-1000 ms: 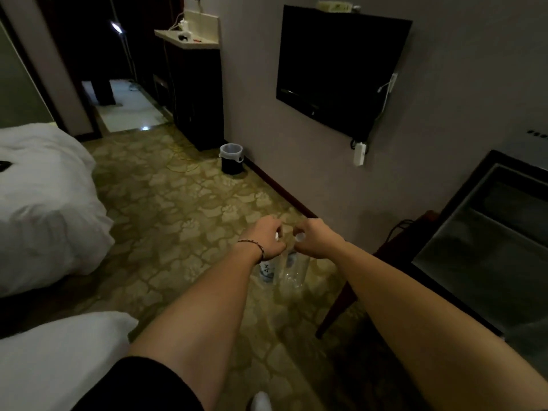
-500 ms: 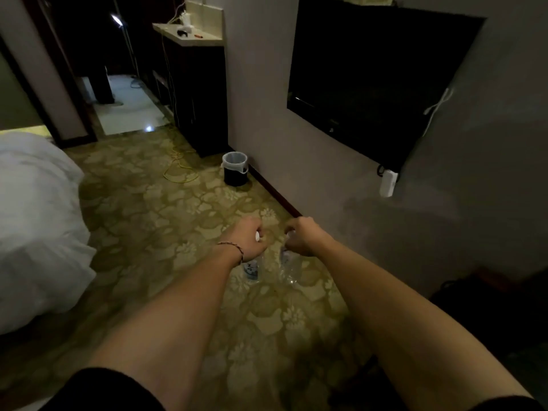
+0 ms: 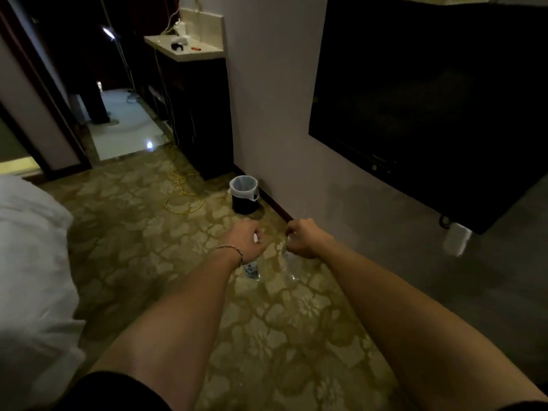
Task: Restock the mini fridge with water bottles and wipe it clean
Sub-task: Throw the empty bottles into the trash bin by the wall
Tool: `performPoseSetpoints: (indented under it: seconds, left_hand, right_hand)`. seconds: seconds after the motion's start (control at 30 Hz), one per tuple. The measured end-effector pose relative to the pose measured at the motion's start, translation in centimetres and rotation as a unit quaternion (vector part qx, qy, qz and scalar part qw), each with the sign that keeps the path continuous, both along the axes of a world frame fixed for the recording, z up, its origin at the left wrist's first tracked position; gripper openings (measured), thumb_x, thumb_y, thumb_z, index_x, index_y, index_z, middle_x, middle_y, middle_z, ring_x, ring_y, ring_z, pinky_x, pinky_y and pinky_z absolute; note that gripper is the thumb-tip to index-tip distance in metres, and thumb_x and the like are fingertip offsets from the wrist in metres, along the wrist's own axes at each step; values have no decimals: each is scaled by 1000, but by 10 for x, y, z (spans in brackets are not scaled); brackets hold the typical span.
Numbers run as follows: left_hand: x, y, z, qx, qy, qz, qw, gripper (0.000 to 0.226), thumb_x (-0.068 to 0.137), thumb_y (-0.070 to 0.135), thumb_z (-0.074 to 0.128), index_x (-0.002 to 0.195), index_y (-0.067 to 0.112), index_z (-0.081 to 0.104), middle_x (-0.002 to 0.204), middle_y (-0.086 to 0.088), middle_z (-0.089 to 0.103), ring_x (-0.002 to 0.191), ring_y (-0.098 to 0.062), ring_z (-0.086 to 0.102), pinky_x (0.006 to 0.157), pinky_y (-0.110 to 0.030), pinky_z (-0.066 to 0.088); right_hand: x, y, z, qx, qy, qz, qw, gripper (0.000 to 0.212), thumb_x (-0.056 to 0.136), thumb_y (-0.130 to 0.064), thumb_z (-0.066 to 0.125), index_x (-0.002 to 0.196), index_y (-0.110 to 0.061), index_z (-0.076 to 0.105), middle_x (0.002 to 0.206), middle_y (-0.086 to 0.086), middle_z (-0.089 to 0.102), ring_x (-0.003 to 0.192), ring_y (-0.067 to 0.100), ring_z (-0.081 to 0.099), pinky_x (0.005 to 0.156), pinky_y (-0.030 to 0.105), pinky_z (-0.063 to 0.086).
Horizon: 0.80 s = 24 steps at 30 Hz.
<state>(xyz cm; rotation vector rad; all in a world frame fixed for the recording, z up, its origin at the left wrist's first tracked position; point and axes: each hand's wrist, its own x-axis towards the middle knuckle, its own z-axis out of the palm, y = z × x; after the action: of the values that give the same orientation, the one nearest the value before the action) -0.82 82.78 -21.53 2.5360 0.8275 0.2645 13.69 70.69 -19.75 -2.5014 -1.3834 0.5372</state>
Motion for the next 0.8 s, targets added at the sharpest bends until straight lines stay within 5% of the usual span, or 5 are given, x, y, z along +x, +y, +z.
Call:
performPoseSetpoints:
  seconds: [0.27, 0.4, 0.67, 0.8]
  left_hand:
    - [131, 153, -23, -1, 7, -8, 1000, 14, 80, 24, 70, 86, 18, 58, 94, 1, 50, 89, -20, 52, 74, -33, 44]
    - [191, 232, -21, -12, 10, 14, 1000, 16, 78, 24, 67, 78, 24, 52, 88, 4, 54, 83, -19, 55, 63, -29, 39]
    - [286, 394, -20, -11, 25, 26, 999, 12, 82, 23, 68, 84, 21, 56, 108, -6, 58, 106, -25, 54, 79, -28, 41]
    - [339, 498, -39, 12, 25, 21, 999, 11, 83, 27, 67, 87, 20, 60, 102, -1, 54, 96, -22, 56, 75, -28, 43]
  right_hand:
    - [134, 170, -18, 12, 8, -5, 1000, 26, 82, -26, 72, 106, -15, 71, 104, 5, 64, 93, 24, 63, 77, 33, 54]
    - [202, 250, -15, 2, 24, -2, 1000, 22, 82, -22, 73, 102, -13, 70, 97, 7, 65, 88, 26, 66, 76, 39, 58]
    - [306, 413, -12, -12, 24, -3, 1000, 16, 86, -19, 67, 101, -21, 68, 102, 3, 65, 92, 26, 65, 84, 44, 58]
    - [356, 505, -24, -16, 24, -10, 1000, 25, 87, -21, 68, 111, -15, 68, 110, 9, 65, 97, 27, 65, 86, 41, 58]
